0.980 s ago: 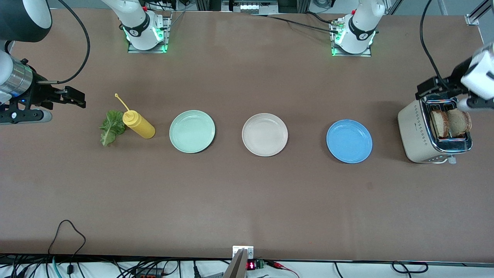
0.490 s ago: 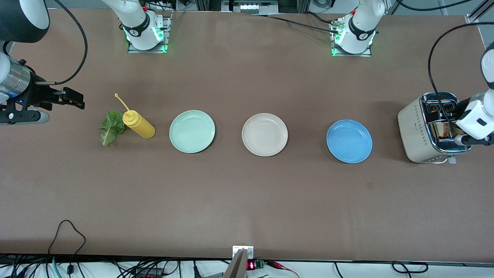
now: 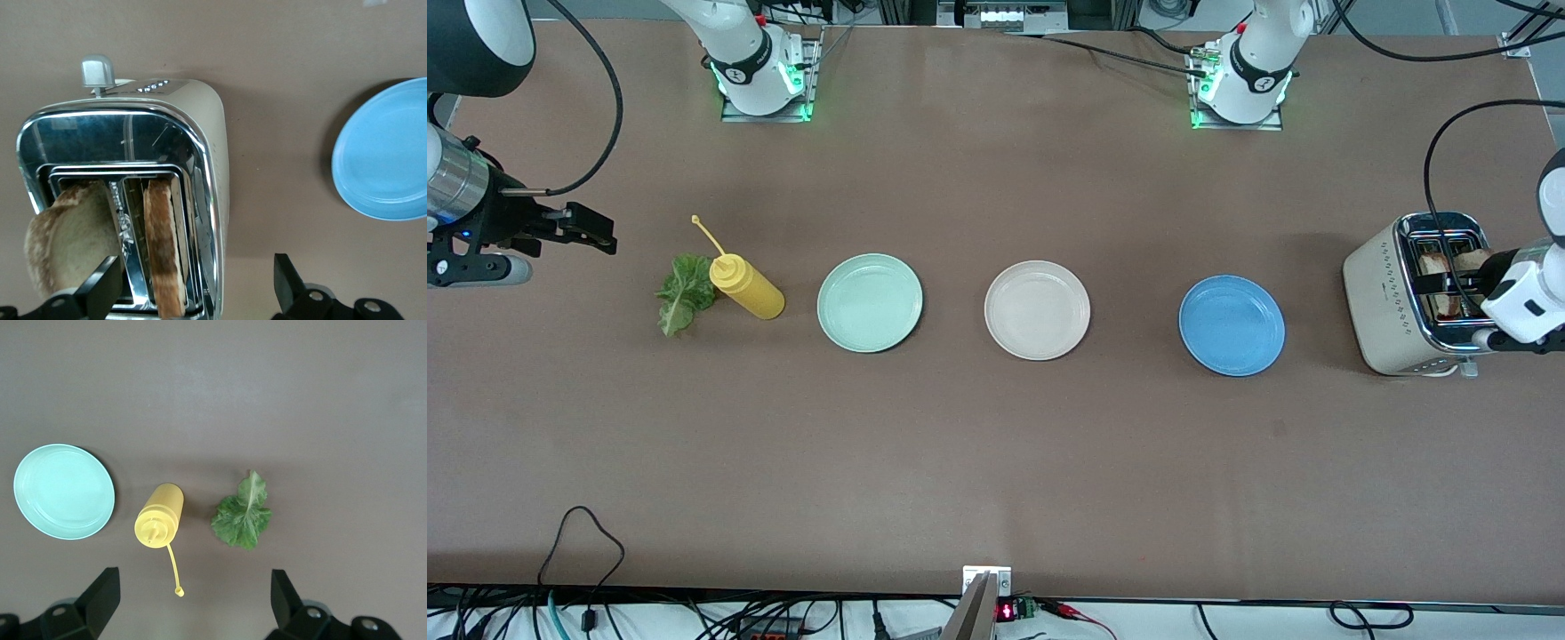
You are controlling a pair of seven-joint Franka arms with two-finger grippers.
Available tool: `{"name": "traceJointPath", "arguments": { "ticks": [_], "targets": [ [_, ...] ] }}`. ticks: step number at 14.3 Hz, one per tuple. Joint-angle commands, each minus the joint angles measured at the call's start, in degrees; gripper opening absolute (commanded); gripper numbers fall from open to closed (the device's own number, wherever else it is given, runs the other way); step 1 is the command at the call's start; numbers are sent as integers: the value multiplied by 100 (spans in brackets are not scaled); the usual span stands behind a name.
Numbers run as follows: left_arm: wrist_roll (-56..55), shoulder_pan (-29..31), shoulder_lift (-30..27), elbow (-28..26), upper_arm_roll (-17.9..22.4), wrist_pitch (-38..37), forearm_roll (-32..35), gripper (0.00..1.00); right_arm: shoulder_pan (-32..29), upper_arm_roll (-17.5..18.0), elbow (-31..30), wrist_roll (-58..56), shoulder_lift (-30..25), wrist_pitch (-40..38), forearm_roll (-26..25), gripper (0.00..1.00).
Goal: Make sandwich in beige plate with both arms
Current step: 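Lower the left gripper onto a bread slice in the toaster, then grasp the bread slice with the left gripper and lift it out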
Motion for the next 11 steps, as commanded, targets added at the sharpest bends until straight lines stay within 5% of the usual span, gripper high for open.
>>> {"name": "traceJointPath", "arguments": {
  "ticks": [1, 3, 8, 11],
  "targets": [
    [135, 188, 174, 44, -48, 67, 12, 100, -57, -33, 59, 71, -15, 1, 71, 100],
    [135, 276, 183, 26, -47, 6, 12, 90, -136, -77, 50, 71, -15, -8, 106, 100],
    [100, 373, 157, 26, -48, -442, 4, 19, -136, -77, 59, 71, -15, 1, 107, 100],
    [143, 364, 131, 87, -74, -600, 12, 1, -171, -77, 50, 71, -15, -8, 107, 100]
  ]
}}
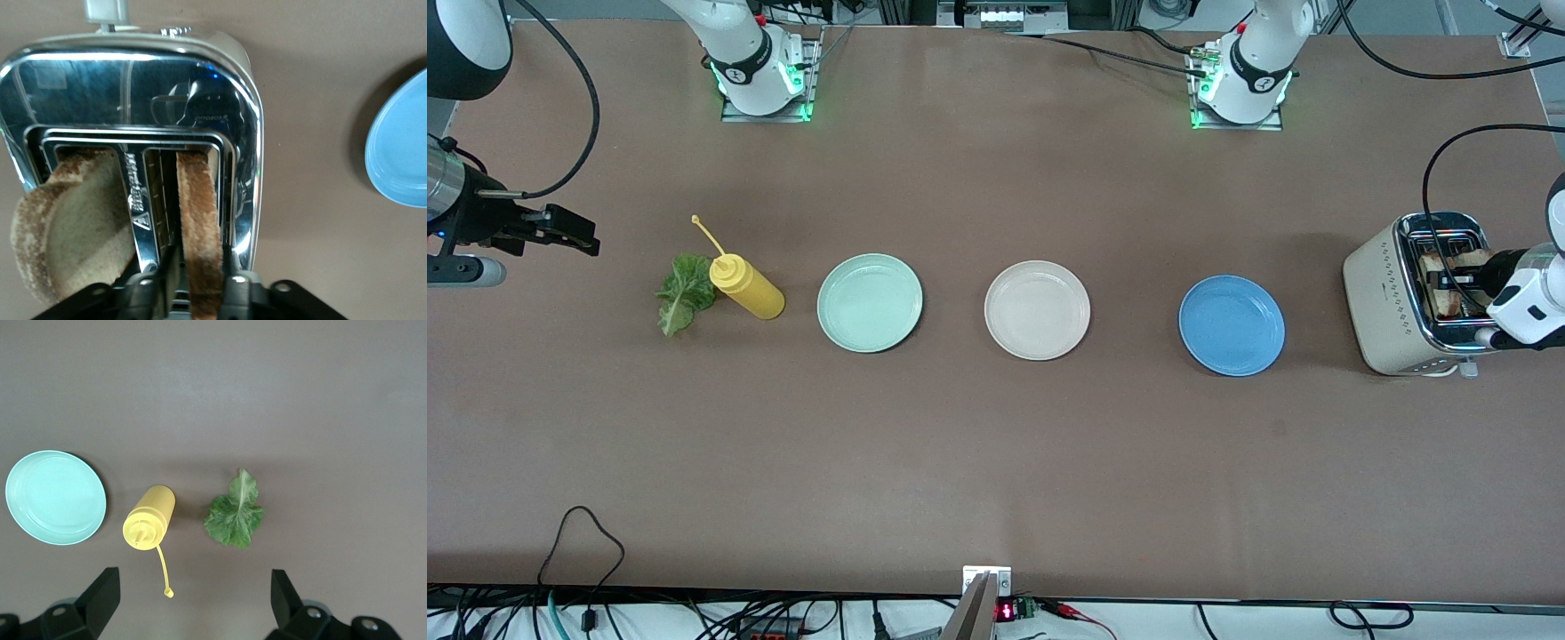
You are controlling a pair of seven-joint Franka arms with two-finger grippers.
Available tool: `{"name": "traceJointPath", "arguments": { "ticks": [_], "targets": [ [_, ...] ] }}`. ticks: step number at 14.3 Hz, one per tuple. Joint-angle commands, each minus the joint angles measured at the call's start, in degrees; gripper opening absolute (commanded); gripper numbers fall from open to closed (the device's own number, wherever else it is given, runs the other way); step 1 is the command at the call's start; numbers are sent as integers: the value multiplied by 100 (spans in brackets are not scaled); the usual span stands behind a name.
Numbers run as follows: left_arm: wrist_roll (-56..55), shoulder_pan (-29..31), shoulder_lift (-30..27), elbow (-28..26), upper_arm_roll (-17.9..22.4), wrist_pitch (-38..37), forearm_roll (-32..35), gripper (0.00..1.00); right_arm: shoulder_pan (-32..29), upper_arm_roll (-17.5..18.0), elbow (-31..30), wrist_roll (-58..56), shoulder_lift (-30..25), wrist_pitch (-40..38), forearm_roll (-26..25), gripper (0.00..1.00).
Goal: Make sandwich in beige plate with both arms
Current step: 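Grasp the bread slice with the left gripper and lift it out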
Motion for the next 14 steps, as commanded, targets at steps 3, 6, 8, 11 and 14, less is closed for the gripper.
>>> {"name": "traceJointPath", "arguments": {
  "ticks": [3, 6, 8, 11, 14],
  "targets": [
    [468, 39, -209, 480, -99, -540, 4, 1, -62, 18, 42, 56, -18, -11, 91, 100],
    [609, 13, -227, 1481, -248, -1820, -40, 1, -124, 26, 42, 56, -1, -11, 100, 100],
    [776, 4, -393, 2273, -695, -2877, -268, 1, -124, 26, 42, 56, -9, -46, 100, 100],
    [584, -5, -403, 2399, -1494, -3003, -1204, 1, -132, 18, 33, 56, -1, -55, 100, 100],
    [-476, -573, 175, 2328, -1813, -2434, -2638, 1, -132, 26, 33, 56, 0, -46, 100, 100]
  ]
}}
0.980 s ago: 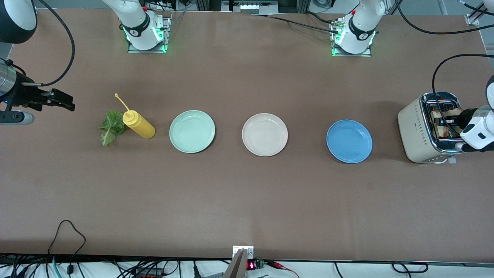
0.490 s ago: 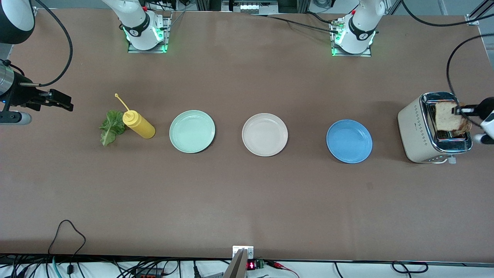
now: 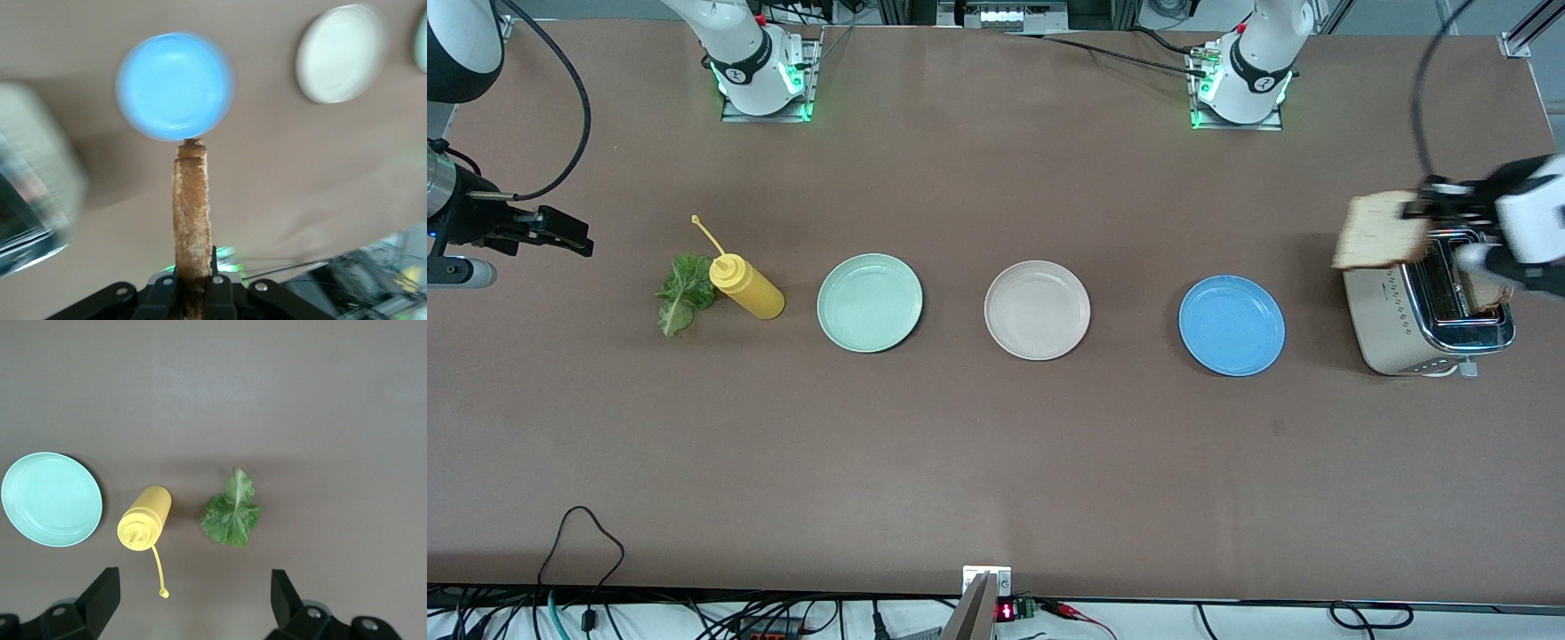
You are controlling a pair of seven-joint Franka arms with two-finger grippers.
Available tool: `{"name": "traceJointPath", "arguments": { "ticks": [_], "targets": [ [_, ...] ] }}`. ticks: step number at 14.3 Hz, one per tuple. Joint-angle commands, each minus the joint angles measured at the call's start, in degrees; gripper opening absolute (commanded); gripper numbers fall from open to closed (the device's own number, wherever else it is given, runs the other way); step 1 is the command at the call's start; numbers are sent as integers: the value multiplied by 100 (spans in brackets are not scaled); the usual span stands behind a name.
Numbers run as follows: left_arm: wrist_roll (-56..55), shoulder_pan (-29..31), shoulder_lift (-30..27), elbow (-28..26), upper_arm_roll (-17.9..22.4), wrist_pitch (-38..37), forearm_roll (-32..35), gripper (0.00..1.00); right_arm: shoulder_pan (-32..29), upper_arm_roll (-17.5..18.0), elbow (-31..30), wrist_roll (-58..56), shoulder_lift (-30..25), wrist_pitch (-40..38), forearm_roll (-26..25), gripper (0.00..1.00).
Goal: Make sandwich in beige plate with both arms
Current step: 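Carry the bread slice to the beige plate and lay it down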
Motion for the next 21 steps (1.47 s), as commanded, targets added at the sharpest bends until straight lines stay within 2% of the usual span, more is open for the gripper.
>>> {"name": "traceJointPath", "arguments": {
  "ticks": [1, 5, 7, 11, 12, 17, 21],
  "targets": [
    [-831, -646, 739, 98, -113, 651, -912, 1, -51, 26, 31, 54, -15, -44, 97, 100],
    [-1097, -1737, 1276, -313, -113, 2294, -1038, 1, -60, 26, 31, 54, -6, -52, 97, 100],
    [-1202, -2133, 1504, -630, -113, 3103, -1361, 0, -51, 26, 31, 54, -6, -52, 97, 100],
    [-1308, -2328, 1550, -1692, -140, 4694, -2205, 0, -51, 26, 31, 54, 3, -44, 97, 100],
    [-1247, -2259, 1532, -1956, -253, 4967, -2442, 0, -51, 26, 31, 54, 3, -44, 97, 100],
    [-985, -2161, 1444, -2564, -561, 5795, -3286, 0, -60, 26, 31, 54, 3, -52, 97, 100],
    [-115, -2021, 1479, -2916, -562, 5849, -3972, 0, -51, 26, 31, 54, 3, -52, 97, 100]
  ]
}}
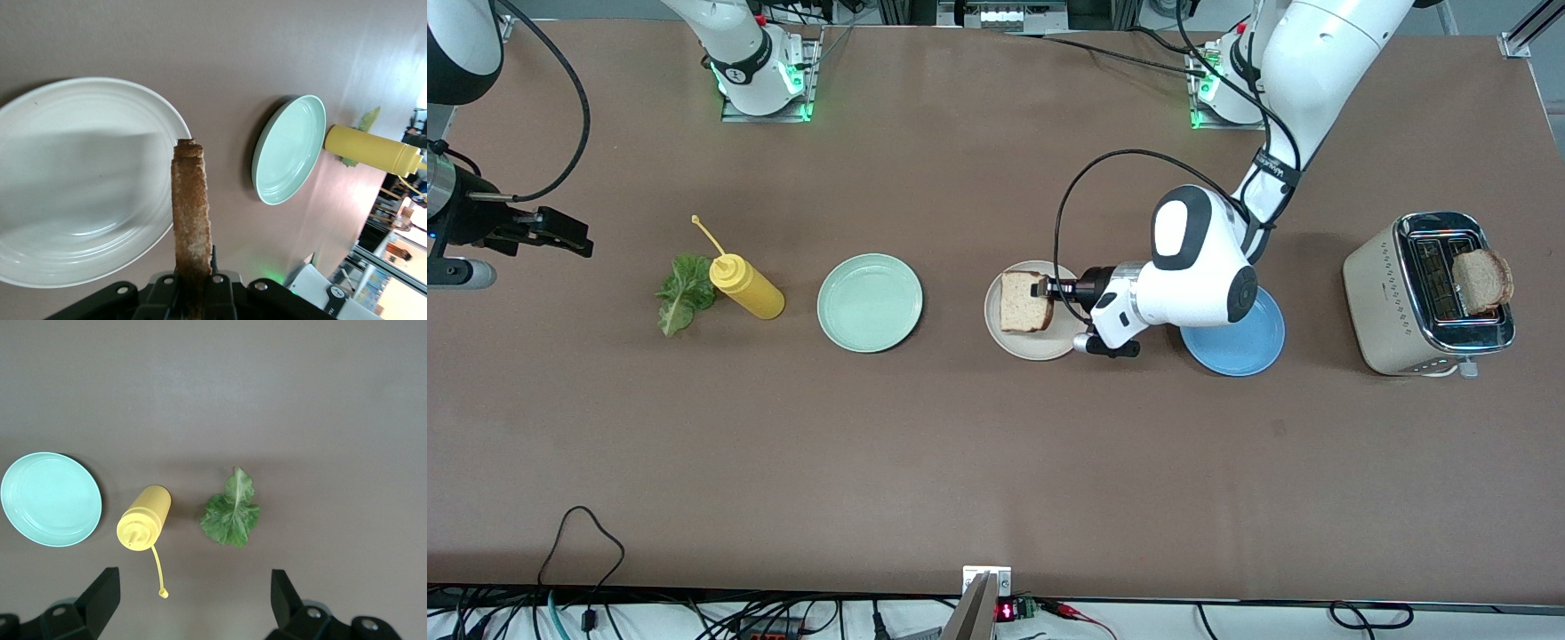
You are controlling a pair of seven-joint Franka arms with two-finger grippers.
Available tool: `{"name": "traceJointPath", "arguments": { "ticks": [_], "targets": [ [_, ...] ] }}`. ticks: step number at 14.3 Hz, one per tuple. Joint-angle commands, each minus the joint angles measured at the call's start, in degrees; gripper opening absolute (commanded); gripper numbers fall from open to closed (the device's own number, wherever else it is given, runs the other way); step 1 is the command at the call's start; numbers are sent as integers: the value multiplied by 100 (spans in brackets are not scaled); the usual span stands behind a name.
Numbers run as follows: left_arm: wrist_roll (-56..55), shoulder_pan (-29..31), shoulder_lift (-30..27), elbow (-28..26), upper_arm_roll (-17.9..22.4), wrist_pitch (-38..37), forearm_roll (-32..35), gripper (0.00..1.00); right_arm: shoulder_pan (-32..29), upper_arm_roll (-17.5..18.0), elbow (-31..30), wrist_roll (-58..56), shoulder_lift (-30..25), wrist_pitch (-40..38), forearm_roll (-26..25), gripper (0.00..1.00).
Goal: Make sandwich in beige plate with both arms
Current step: 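Carry the bread slice to the beige plate and lay it down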
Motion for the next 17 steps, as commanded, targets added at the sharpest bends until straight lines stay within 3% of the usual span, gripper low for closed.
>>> {"name": "traceJointPath", "arguments": {
  "ticks": [1, 7, 11, 17],
  "targets": [
    [676, 274, -198, -459, -93, 82, -475, 0, -43, 27, 32, 54, -7, -50, 95, 100],
    [1362, 424, -145, -539, -84, 248, -915, 0, -43, 36, 32, 54, 19, -50, 95, 100],
    [1792, 407, 180, -539, -84, 644, -942, 0, -43, 27, 32, 54, 19, -59, 95, 100],
    [1837, 371, 233, -539, -102, 592, -1178, 0, -43, 36, 14, 54, 19, -68, 95, 100]
  ]
}}
